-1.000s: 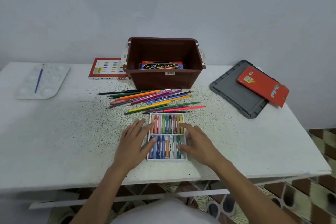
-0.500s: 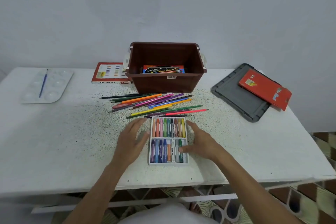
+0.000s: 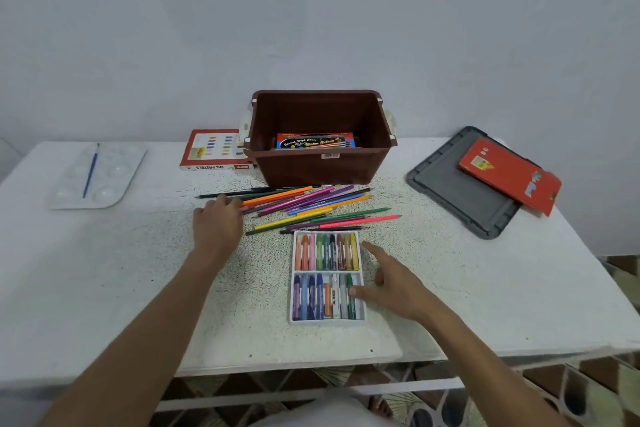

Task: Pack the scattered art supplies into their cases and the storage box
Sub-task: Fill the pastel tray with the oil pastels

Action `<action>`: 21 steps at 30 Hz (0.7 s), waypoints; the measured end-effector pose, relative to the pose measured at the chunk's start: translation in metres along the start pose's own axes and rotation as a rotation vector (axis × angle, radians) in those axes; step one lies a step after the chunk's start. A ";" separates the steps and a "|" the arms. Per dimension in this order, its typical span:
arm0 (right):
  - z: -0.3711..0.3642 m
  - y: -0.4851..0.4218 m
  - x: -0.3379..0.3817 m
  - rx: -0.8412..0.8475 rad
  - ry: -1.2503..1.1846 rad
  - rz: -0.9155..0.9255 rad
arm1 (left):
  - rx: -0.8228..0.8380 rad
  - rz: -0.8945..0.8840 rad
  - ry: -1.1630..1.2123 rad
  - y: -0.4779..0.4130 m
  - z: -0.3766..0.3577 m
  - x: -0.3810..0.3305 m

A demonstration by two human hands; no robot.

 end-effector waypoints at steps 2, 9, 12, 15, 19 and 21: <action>-0.001 0.000 -0.001 -0.004 0.000 -0.002 | -0.033 -0.024 -0.026 0.003 -0.001 -0.001; -0.003 -0.003 -0.004 -0.018 0.020 0.011 | -0.125 -0.043 0.037 0.007 0.002 -0.002; -0.004 -0.002 -0.005 -0.031 0.021 0.024 | -0.207 -0.091 0.157 0.006 0.009 -0.002; -0.004 0.000 -0.007 -0.071 0.024 0.043 | -0.247 -0.208 0.392 0.015 0.018 -0.013; -0.007 0.003 -0.010 -0.145 0.002 0.076 | -0.114 -0.231 0.814 0.037 0.027 -0.041; -0.009 0.004 -0.011 -0.195 -0.033 0.094 | -0.033 -0.236 0.960 0.050 0.030 -0.058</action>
Point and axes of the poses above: each hand's wrist, its own y-axis away from the middle knuckle, its own z-axis out of the back of the hand, x = y × z, the point moved 3 cm from there along -y, towards the middle knuckle, and after that the axes turned 1 degree about x, right-handed, at the moved point
